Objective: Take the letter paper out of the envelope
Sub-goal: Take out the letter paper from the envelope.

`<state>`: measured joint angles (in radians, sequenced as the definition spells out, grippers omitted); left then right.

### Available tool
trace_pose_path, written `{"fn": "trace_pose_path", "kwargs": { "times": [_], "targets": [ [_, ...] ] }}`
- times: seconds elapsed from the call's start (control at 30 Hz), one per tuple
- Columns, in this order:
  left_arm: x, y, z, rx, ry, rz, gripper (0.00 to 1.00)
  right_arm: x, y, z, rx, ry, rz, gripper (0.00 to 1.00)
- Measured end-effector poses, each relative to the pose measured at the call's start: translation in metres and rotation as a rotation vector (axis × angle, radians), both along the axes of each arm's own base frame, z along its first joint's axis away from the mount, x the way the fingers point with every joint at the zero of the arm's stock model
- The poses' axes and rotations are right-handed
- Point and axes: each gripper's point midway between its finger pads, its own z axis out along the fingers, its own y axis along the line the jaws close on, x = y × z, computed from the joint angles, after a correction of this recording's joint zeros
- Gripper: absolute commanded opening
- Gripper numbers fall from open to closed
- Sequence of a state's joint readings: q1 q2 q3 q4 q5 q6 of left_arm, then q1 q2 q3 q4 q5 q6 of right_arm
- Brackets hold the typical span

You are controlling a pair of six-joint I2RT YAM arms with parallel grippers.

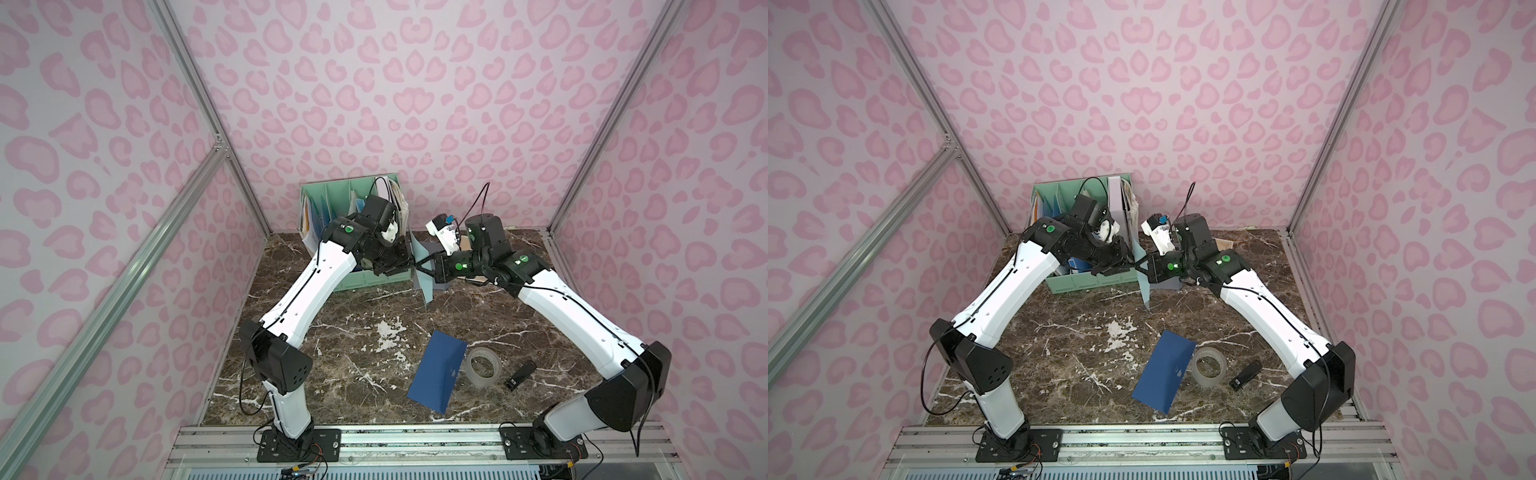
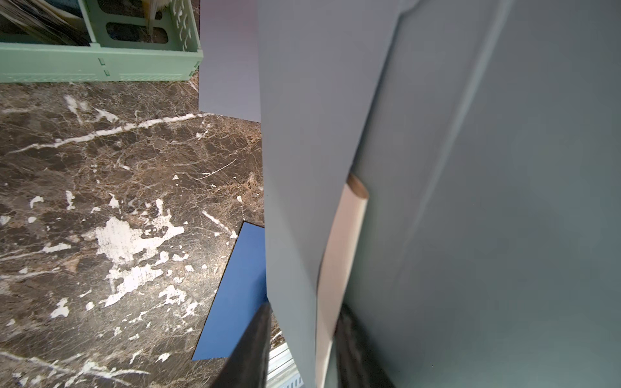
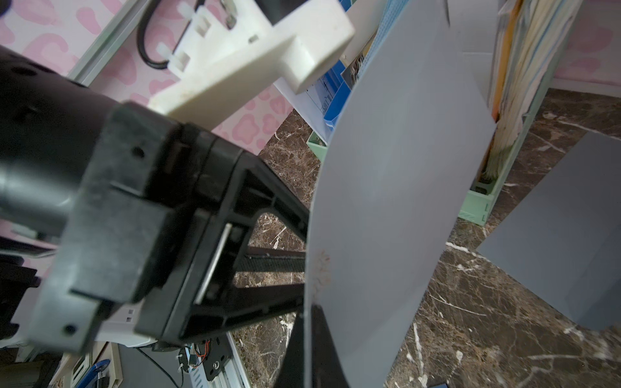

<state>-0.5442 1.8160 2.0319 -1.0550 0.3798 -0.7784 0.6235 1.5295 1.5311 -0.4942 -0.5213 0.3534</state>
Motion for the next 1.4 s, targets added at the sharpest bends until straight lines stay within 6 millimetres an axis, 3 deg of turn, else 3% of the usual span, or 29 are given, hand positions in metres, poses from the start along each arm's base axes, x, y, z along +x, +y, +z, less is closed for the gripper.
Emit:
{"fn": "trace_pose_path", "kwargs": {
  "times": [0.53,0.73,1.07,1.4],
  "targets": [
    [0.002,-0.006,-0.007,-0.013,0.004,-0.013,0.11,-0.002,0.001,-0.004,0.019,0.024,0.013,0.0],
    [0.004,-0.008,-0.007,-0.021,-0.001,-0.013,0.01,-0.001,-0.002,-0.003,0.032,0.039,0.005,0.0],
    [0.0,-0.006,0.003,-0.034,-0.021,-0.012,0.0,0.001,-0.007,-0.009,0.013,0.042,-0.021,0.0],
    [-0.003,-0.008,0.023,-0.091,-0.044,-0.006,0.0,0.01,-0.023,-0.04,-0.089,0.062,-0.104,0.0]
  ]
}}
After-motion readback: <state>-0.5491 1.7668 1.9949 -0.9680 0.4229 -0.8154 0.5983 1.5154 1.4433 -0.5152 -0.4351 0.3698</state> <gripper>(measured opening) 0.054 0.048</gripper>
